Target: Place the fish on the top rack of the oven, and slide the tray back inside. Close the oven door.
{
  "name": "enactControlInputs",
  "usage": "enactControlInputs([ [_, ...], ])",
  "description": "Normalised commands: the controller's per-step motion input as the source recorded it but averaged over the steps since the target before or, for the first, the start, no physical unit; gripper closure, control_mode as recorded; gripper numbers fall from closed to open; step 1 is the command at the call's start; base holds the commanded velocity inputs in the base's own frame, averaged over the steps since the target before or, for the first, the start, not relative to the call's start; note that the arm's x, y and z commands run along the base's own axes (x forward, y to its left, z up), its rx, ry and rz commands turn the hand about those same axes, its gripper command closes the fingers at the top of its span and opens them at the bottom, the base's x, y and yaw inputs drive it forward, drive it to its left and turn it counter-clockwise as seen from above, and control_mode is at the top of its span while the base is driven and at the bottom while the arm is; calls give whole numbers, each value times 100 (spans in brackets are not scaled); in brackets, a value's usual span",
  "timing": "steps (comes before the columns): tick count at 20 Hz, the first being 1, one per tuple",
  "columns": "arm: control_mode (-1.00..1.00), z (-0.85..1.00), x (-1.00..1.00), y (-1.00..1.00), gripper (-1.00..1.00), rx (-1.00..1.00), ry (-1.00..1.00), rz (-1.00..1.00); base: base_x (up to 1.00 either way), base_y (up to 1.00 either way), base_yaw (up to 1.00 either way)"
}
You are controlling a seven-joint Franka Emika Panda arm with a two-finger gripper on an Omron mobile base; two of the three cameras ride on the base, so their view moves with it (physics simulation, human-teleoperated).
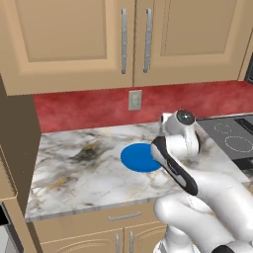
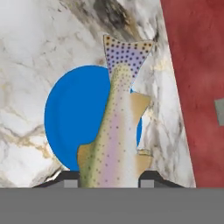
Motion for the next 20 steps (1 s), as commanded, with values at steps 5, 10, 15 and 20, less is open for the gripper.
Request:
enactControlInputs([
  [5,-100,100,-83,-44,100,13,-7,0,0,0,0],
  [10,-100,99,-65,-34,100,16,0,0,0,0,0],
  [15,-100,67,-28,-3,100,2,0,0,0,0,0],
  [20,-100,18,5,0,100,0,6,0,0,0,0],
])
